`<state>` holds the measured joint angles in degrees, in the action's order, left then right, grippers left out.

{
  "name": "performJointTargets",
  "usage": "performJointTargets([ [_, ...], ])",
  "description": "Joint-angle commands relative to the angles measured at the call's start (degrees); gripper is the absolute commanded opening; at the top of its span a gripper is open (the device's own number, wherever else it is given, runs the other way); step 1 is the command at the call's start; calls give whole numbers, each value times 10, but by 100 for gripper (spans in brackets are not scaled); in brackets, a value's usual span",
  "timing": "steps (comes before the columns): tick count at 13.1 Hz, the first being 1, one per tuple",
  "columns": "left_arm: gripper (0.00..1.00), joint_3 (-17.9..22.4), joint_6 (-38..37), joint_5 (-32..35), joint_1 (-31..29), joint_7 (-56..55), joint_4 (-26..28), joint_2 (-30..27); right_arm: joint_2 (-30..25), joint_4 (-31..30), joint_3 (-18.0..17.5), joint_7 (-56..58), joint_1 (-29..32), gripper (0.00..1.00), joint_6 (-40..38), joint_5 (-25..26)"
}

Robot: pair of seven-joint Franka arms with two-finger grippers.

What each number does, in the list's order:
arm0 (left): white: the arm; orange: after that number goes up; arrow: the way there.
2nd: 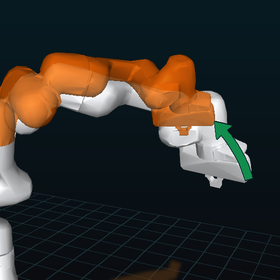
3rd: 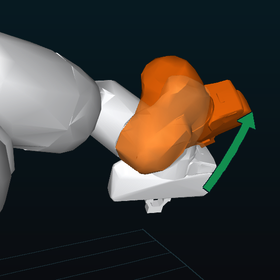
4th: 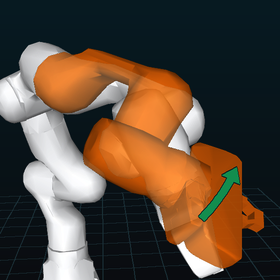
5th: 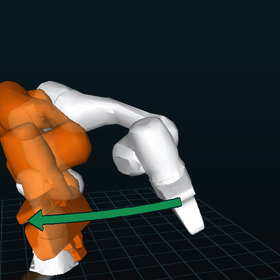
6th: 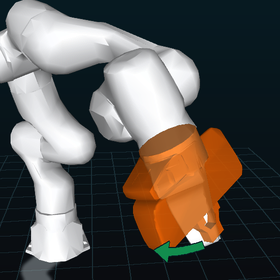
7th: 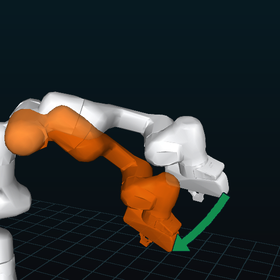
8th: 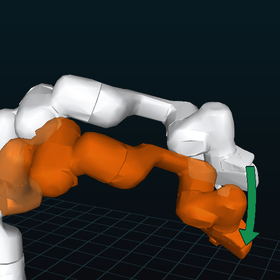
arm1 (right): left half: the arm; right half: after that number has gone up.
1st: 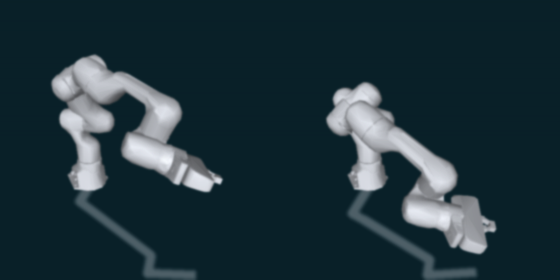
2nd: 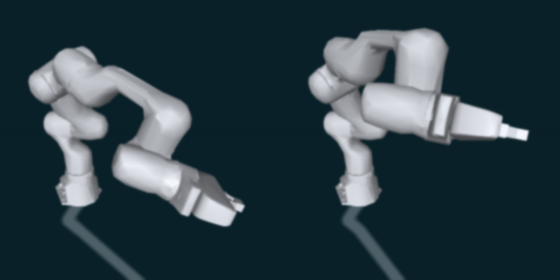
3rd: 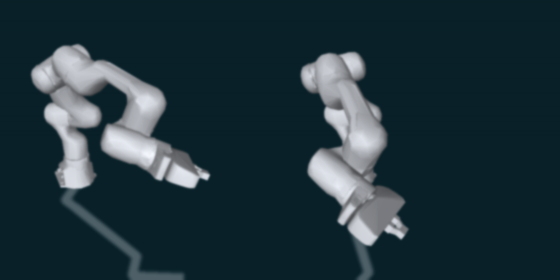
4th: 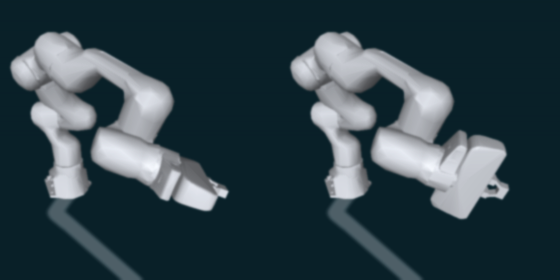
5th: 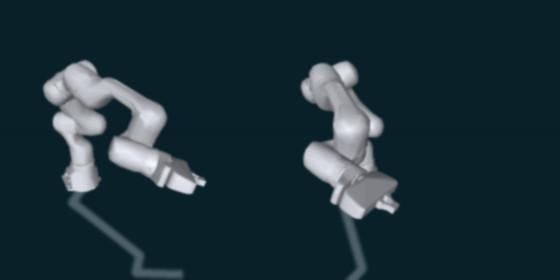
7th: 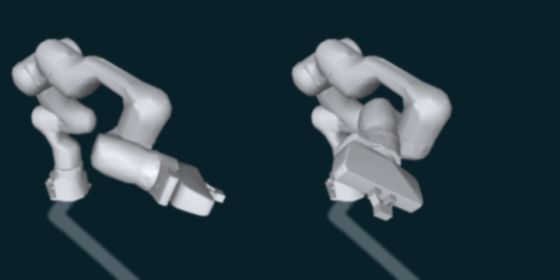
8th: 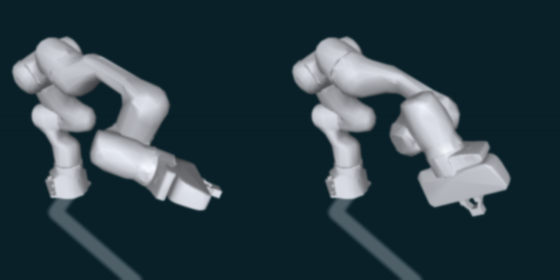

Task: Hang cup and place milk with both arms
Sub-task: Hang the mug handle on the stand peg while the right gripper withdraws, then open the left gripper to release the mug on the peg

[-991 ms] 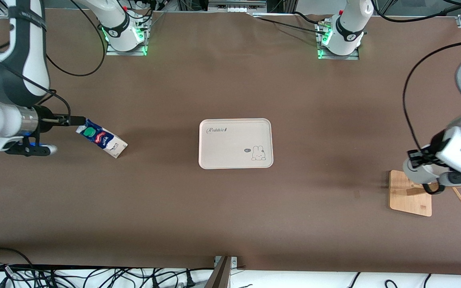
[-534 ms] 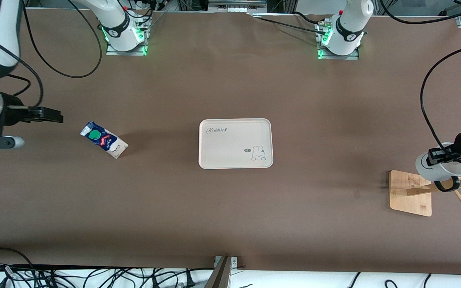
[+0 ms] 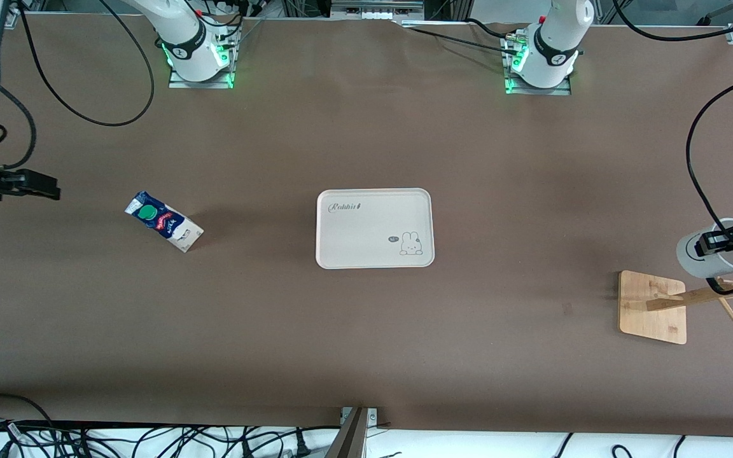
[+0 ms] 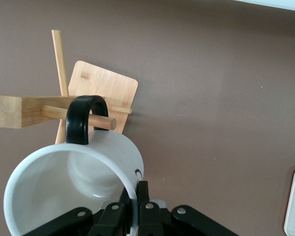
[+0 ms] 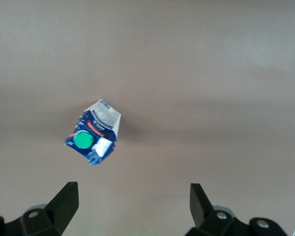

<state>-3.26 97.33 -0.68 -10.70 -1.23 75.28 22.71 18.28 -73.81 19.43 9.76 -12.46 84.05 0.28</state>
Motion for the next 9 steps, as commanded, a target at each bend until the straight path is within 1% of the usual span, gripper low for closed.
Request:
performJointTargets([
  [1, 0, -6, -10, -5, -10, 12, 4, -1, -39, -25, -130, 11, 119, 100, 12, 56],
  [2, 8, -5, -20, -2, -10, 11, 4, -1, -49, -37, -132, 14, 122, 100, 7, 52],
  [3, 75, -5, -33, 2, -10, 11, 4, 0, -57, -56, -132, 34, 124, 100, 4, 49],
  [4, 100, -5, -35, -2, -10, 13, 5, 0, -79, -87, -133, 76, 124, 100, 10, 50],
  [5, 100, -6, -35, 2, -9, 11, 4, 0, -86, -109, -134, 108, 123, 100, 36, 57],
  [6, 100, -10, -36, 3, -7, 11, 4, -2, -88, -112, -134, 123, 121, 100, 61, 57],
  [8, 100, -14, -38, 4, -3, 11, 3, -6, -98, -111, -134, 120, 119, 100, 53, 53],
  [9, 100, -22, -39, 4, -3, 11, 1, -9, -98, -110, -130, 125, 122, 100, 30, 52],
])
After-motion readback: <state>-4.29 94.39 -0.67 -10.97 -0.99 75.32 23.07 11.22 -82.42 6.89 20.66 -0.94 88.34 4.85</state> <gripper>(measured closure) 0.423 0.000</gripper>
